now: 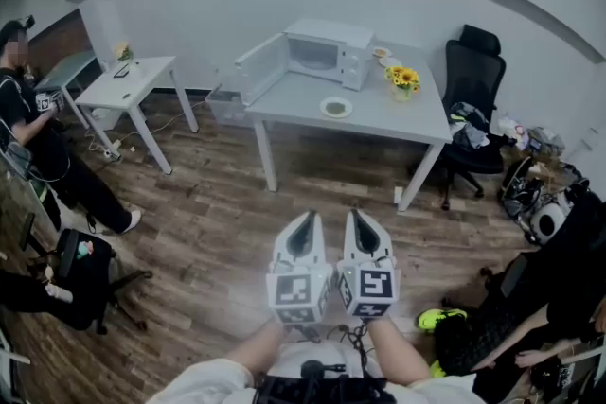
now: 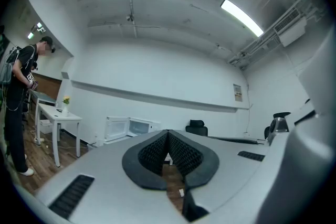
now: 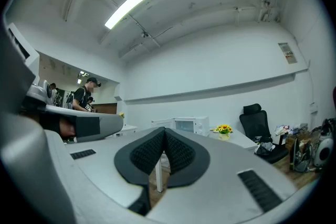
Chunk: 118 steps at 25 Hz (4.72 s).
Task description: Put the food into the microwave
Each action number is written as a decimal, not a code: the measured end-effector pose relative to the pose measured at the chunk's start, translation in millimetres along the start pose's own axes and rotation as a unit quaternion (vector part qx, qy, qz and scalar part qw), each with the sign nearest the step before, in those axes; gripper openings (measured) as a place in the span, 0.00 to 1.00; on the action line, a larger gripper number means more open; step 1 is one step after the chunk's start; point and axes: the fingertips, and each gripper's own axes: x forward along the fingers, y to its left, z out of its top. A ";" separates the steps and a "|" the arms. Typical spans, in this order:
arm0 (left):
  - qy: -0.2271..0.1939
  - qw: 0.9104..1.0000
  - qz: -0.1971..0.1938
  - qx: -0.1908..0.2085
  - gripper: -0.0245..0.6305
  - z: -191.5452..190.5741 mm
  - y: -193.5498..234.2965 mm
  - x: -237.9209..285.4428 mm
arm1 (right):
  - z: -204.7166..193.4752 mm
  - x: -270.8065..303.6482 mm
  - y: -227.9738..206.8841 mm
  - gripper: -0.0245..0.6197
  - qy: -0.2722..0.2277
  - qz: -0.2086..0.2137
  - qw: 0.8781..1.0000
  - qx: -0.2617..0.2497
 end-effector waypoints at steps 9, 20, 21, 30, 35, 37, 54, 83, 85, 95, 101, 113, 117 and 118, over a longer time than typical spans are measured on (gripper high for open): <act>0.012 1.000 -0.004 0.006 0.05 -3.0 25.7 7.6 | -6.6 18.2 9.5 0.07 0.003 -0.012 1.000 0.005; 0.007 1.000 -0.010 0.003 0.05 -0.7 49.0 28.0 | -16.4 48.8 13.6 0.07 0.008 -0.028 0.999 0.014; 0.007 1.000 -0.010 0.004 0.05 -0.9 50.8 32.7 | -17.1 53.7 12.7 0.07 0.009 -0.028 0.999 0.014; 0.006 1.000 0.005 0.010 0.05 -3.6 71.7 86.1 | -16.1 107.7 -5.9 0.07 0.009 -0.023 1.000 0.011; 0.003 1.000 -0.003 0.013 0.05 1.5 72.4 123.1 | -8.8 140.4 -22.2 0.07 0.003 -0.020 1.000 0.012; 0.005 1.000 0.000 0.016 0.05 1.2 73.9 138.3 | -7.3 153.6 -30.0 0.07 0.003 -0.018 1.000 0.010; 0.006 0.999 0.019 0.039 0.05 0.5 81.1 260.0 | 5.8 256.7 -98.7 0.07 -0.001 0.002 1.000 -0.001; 0.021 0.998 0.042 0.033 0.05 -12.7 145.9 380.8 | -7.7 396.6 -122.6 0.07 0.004 0.026 1.000 0.012; 0.021 0.998 0.041 0.033 0.05 -13.9 155.2 393.8 | -8.3 413.4 -121.1 0.07 0.003 0.025 1.000 0.013; 0.024 0.999 0.027 0.031 0.05 -6.9 197.7 459.5 | -1.0 491.5 -115.6 0.07 0.001 0.019 1.000 0.011; 0.025 0.999 0.016 0.021 0.05 -3.2 216.7 497.6 | 3.0 531.0 -121.5 0.07 0.005 0.006 1.000 0.006; 0.028 0.999 -0.008 0.016 0.05 6.7 254.9 573.9 | 15.4 611.1 -130.7 0.07 0.002 -0.020 1.000 0.000; 0.030 0.999 -0.017 0.015 0.05 8.4 268.5 600.2 | 20.8 639.0 -132.5 0.07 0.000 -0.027 1.000 -0.004; 0.030 0.999 -0.019 0.015 0.05 8.5 271.9 607.2 | 21.4 646.3 -133.5 0.07 0.000 -0.029 1.000 -0.005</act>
